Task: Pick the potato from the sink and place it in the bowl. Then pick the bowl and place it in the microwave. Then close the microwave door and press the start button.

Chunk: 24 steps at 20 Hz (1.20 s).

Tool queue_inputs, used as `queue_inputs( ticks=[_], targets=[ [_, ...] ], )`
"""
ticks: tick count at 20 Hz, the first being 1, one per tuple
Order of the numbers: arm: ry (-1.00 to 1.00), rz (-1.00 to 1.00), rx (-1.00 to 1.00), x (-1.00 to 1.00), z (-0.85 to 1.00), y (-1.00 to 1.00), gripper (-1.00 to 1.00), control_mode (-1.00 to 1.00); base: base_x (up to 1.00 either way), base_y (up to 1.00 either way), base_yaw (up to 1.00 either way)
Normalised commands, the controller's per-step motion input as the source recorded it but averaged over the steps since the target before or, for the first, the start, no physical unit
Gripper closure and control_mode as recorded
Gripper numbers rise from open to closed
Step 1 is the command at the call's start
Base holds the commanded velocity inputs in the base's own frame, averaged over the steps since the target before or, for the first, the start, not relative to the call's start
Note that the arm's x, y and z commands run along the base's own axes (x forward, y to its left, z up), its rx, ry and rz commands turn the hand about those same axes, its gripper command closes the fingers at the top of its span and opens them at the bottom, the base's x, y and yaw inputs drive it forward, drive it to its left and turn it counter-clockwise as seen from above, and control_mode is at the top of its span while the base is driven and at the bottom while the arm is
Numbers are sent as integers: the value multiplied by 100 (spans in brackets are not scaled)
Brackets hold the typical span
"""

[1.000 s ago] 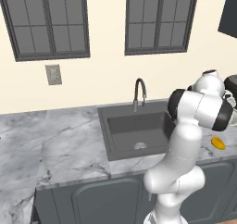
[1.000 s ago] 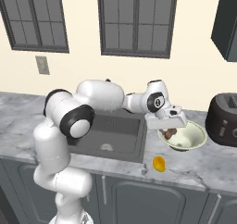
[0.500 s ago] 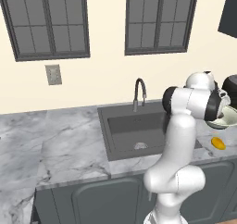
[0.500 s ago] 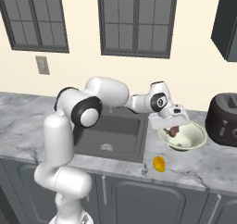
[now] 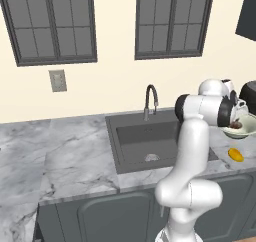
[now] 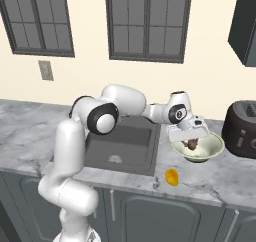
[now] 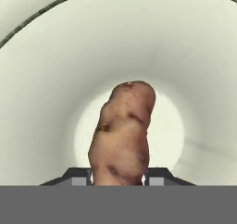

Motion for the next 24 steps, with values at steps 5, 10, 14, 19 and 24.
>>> queue_inputs(
  ticks=[5, 10, 14, 19, 24],
  targets=[
    [0, 1, 5, 0, -15, 0, -100, -100, 0, 0, 0],
    [0, 0, 0, 0, 10, 0, -100, -100, 0, 0, 0],
    [0, 3, 0, -27, 55, 14, -100, -100, 0, 0, 0],
    [0, 10, -3, -73, 31, 62, -100, -100, 0, 0, 0],
    [1, 9, -10, -54, -6, 72, -100, -100, 0, 0, 0]
  ],
)
